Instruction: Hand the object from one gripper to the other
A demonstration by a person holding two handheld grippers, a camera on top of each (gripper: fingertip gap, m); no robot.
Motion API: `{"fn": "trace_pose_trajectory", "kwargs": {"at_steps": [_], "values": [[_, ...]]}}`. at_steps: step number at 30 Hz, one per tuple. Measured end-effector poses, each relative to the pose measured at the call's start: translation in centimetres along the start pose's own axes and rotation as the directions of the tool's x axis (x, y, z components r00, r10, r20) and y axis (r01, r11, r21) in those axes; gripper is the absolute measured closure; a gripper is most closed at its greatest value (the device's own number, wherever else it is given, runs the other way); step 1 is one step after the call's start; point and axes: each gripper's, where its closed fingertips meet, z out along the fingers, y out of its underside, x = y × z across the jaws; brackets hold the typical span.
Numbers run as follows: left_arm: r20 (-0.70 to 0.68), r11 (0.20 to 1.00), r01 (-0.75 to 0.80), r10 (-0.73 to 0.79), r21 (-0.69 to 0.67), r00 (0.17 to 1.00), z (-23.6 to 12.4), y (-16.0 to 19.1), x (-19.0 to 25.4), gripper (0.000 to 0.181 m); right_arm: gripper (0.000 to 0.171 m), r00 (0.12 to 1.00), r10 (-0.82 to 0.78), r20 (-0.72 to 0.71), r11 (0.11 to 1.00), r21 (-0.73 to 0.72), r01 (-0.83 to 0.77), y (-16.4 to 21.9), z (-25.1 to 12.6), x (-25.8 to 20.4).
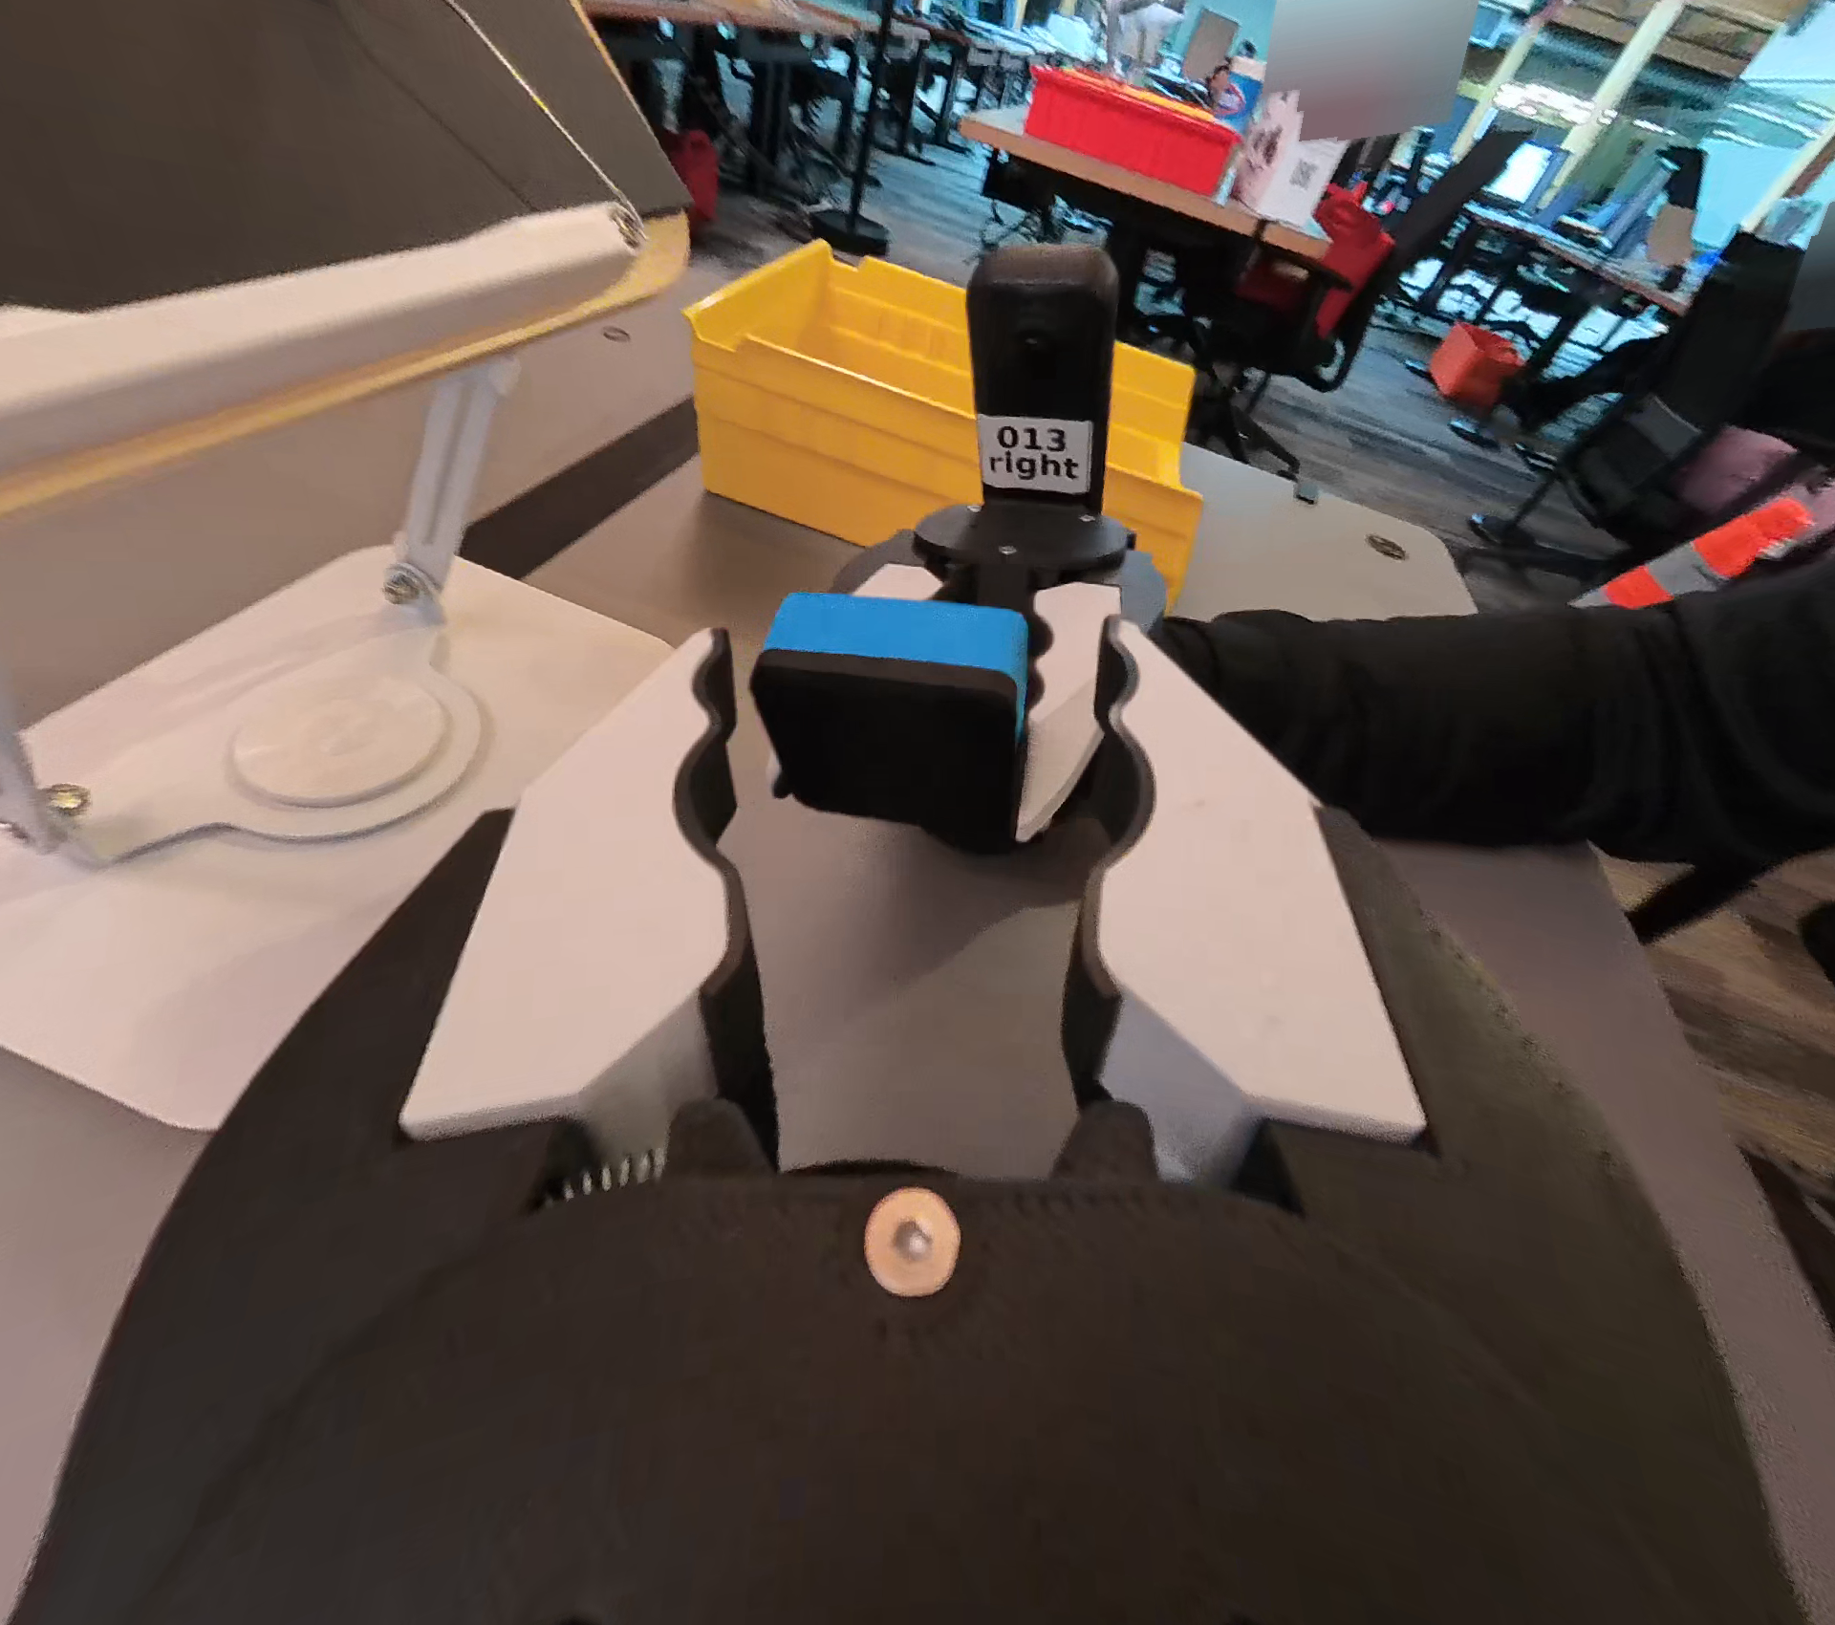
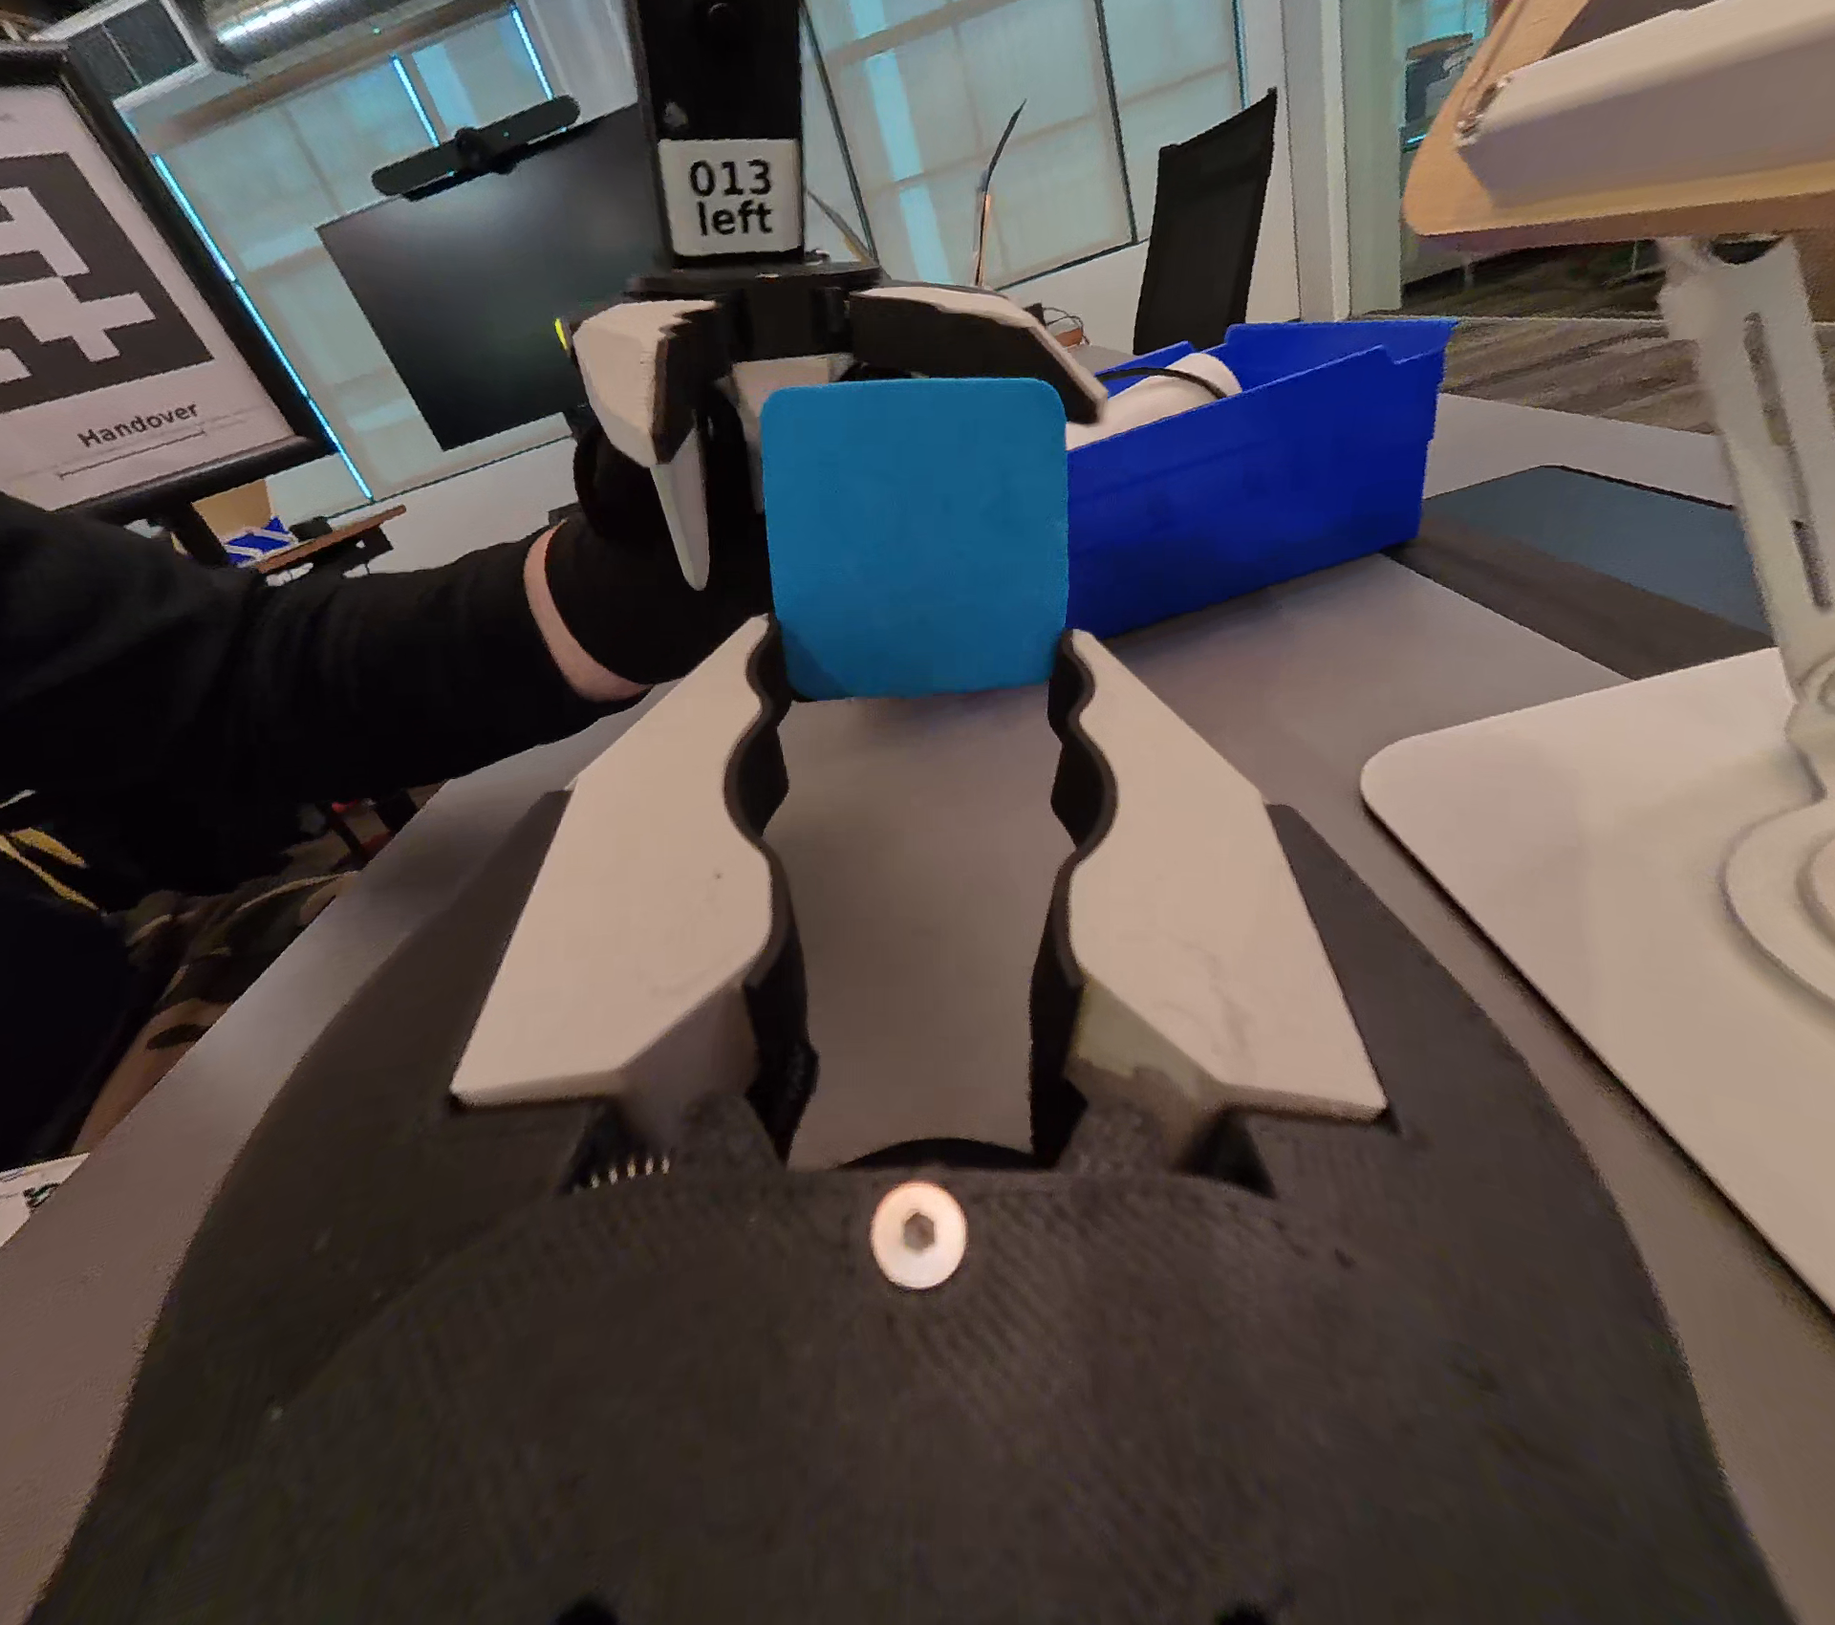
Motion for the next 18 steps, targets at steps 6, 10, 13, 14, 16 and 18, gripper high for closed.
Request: {"fn": "trace_pose_trajectory", "kwargs": {"at_steps": [6,10,13,14,16,18], "values": [[0.160,0.992,-0.021,0.001,0.122,0.987,-1.2,-0.1,-1.9,0.122,0.121,0.997,-0.015,-0.078,0.999,0.029,0.017,-0.4,-1.1,1.6],[0.289,0.987,-0.042,-0.004,0.154,0.957,-0.5,1.9,-3.9,0.128,0.120,0.993,-0.016,-0.113,0.998,0.055,0.022,-0.8,-1.8,2.3],[0.326,0.980,-0.039,-0.028,0.196,0.945,0.3,3.5,-4.8,0.130,0.120,0.989,-0.021,-0.146,0.998,0.063,0.031,-1.0,-2.3,3.0],[0.343,0.979,-0.035,-0.036,0.199,0.939,0.4,4.0,-5.3,0.131,0.120,0.988,-0.018,-0.151,0.997,0.067,0.029,-1.0,-2.4,3.1],[0.321,0.980,-0.012,-0.055,0.201,0.945,0.3,3.9,-5.3,0.130,0.120,0.987,-0.015,-0.159,0.997,0.074,0.027,-1.2,-2.6,3.3],[0.345,0.979,-0.014,-0.058,0.203,0.937,-0.3,4.2,-5.9,0.130,0.120,0.987,-0.018,-0.161,0.997,0.070,0.030,-1.1,-2.5,3.4]]}}
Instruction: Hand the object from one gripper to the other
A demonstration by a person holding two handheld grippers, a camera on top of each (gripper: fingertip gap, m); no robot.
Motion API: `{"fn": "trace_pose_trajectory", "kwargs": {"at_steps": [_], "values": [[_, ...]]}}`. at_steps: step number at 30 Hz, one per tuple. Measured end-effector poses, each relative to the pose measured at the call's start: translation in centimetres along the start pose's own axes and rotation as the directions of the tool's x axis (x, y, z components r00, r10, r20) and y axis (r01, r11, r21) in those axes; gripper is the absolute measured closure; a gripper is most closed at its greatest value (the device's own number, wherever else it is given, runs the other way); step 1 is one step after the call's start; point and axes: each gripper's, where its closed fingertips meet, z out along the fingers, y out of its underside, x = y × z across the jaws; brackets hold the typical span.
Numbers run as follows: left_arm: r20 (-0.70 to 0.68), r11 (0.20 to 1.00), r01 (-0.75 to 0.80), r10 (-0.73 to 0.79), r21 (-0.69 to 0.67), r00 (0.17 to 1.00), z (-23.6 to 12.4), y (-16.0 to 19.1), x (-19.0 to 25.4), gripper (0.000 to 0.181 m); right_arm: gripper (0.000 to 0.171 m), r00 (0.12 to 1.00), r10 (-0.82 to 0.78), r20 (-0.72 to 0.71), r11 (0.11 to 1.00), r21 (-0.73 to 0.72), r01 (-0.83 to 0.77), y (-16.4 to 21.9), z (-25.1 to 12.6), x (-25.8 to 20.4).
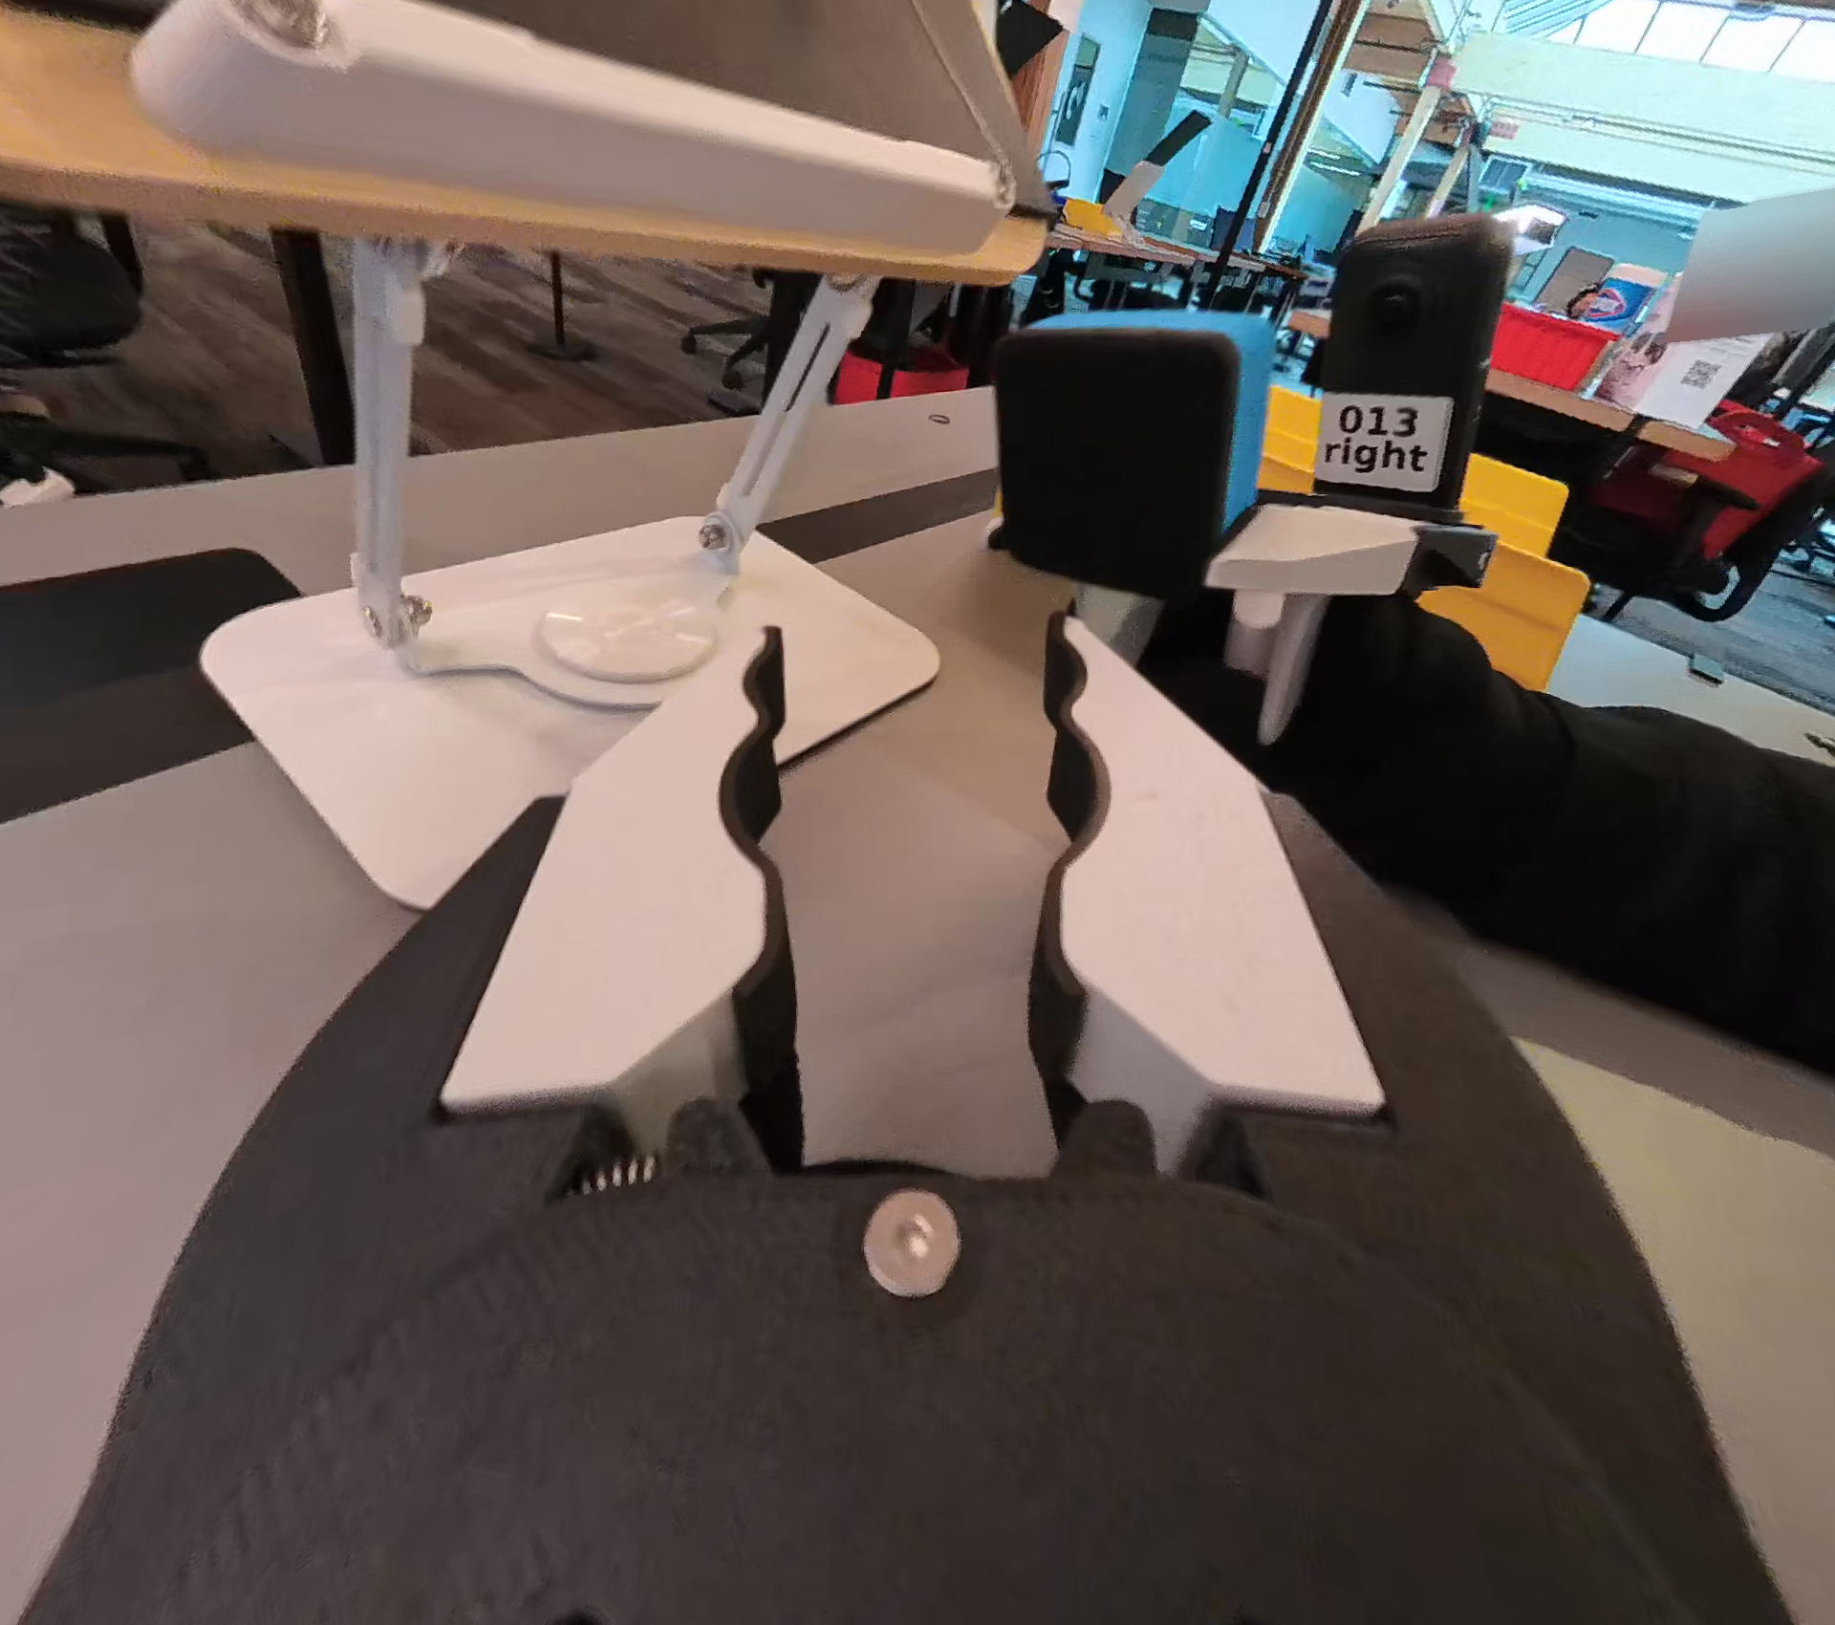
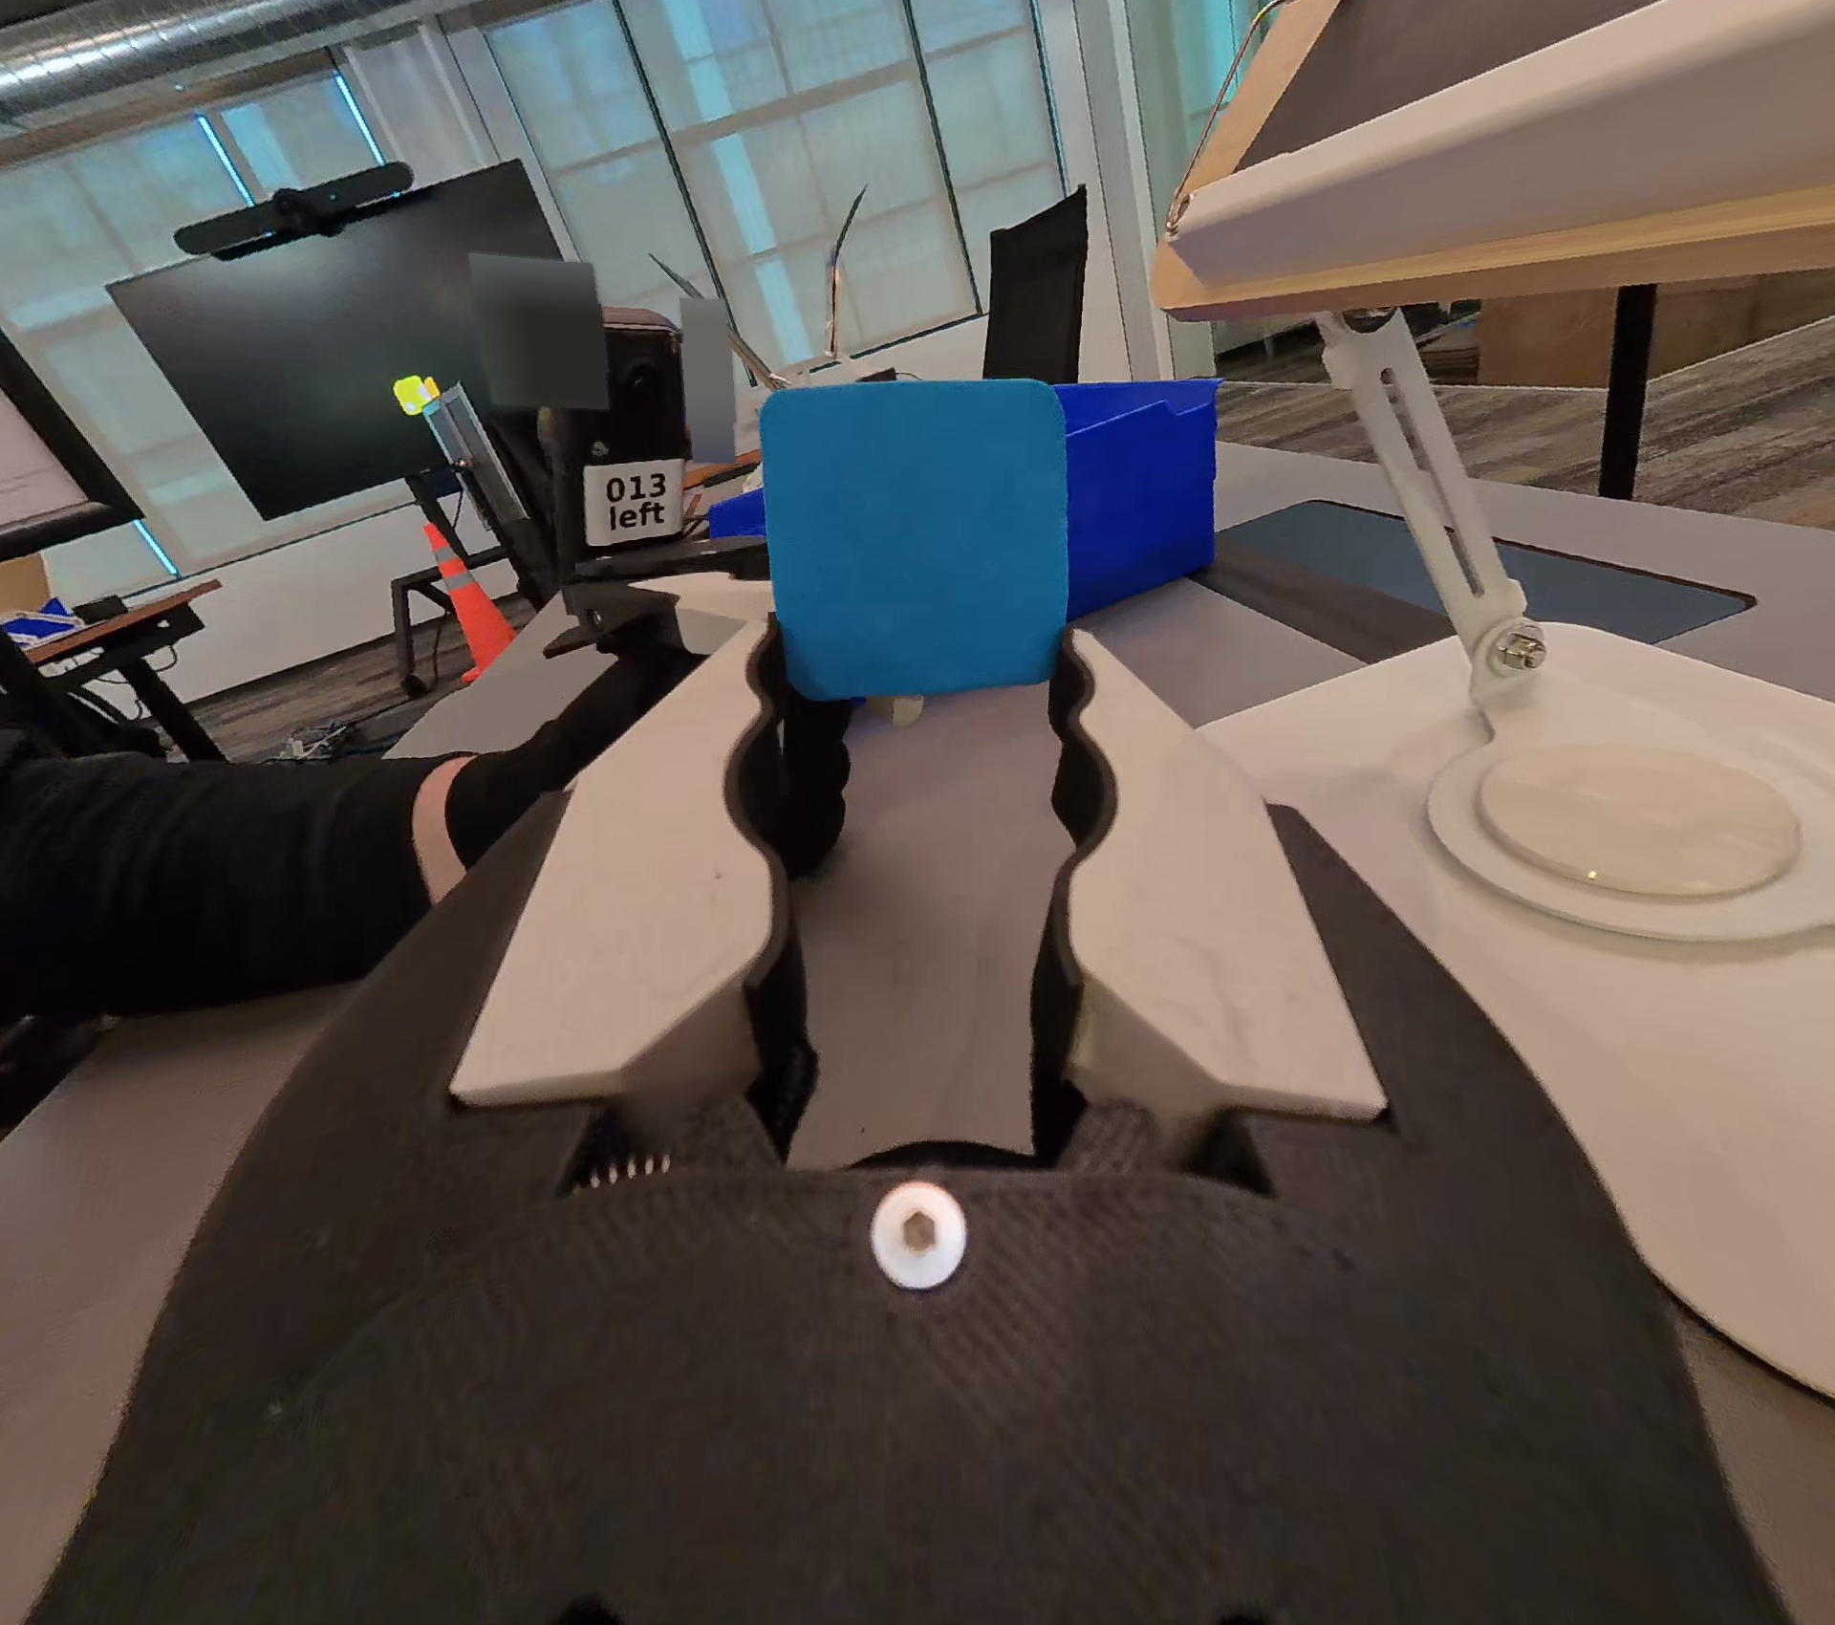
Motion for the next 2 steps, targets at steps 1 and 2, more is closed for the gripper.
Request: {"fn": "trace_pose_trajectory", "kwargs": {"at_steps": [1,2], "values": [[-0.004,1.000,0.025,-0.025,0.002,1.000,-0.04,0.15,-0.21,0.129,0.120,1.000,-0.006,-0.001,1.000,-0.005,0.006,0.08,0.06,-0.04],[-0.004,0.999,0.035,-0.035,0.010,0.999,-0.11,-0.03,-0.33,0.129,0.120,1.000,-0.015,-0.001,1.000,-0.011,0.015,0.18,0.12,-0.12]]}}
